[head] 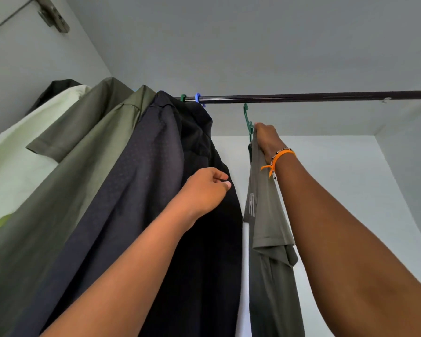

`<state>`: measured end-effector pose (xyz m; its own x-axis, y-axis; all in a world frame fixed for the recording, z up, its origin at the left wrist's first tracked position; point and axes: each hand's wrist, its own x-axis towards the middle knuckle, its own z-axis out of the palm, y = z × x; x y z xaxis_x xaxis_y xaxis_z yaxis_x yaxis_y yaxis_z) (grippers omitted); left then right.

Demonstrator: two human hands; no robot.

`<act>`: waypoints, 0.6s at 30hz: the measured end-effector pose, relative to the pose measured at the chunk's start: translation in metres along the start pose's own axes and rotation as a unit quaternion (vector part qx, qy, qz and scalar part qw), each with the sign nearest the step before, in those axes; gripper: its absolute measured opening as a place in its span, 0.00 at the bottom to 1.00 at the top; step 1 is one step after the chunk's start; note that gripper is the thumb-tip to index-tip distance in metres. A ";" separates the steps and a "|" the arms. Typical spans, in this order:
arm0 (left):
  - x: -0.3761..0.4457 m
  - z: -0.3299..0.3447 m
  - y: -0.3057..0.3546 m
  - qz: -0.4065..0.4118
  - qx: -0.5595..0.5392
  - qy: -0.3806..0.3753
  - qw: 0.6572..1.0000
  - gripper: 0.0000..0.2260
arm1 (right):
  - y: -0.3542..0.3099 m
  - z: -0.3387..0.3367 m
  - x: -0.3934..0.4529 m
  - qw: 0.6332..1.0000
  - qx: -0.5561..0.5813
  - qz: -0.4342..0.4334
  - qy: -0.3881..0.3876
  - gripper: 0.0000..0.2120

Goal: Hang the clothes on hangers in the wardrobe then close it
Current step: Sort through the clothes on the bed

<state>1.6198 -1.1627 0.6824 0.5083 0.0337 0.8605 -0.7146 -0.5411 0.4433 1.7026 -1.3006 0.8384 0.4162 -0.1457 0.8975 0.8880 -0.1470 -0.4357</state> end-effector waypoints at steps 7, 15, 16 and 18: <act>0.032 0.012 -0.017 0.002 0.037 0.006 0.999 0.12 | 0.001 0.016 0.043 0.999 0.026 -0.029 0.008 0.09; 0.041 0.019 -0.032 -0.025 0.043 0.014 0.999 0.21 | -0.019 0.040 0.034 0.992 0.117 -0.049 -0.023 0.09; 0.040 0.020 -0.032 -0.030 0.035 0.003 0.999 0.25 | -0.021 0.043 0.027 0.992 0.115 -0.036 -0.041 0.10; 0.038 0.025 -0.032 -0.041 0.017 -0.018 0.999 0.36 | -0.021 0.052 0.019 0.991 0.106 -0.017 -0.081 0.10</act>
<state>1.6739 -1.1646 0.6947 0.5812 0.0496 0.8123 -0.6537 -0.5659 0.5023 1.7023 -1.2495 0.8677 0.3963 0.0170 0.9180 0.9159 0.0623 -0.3966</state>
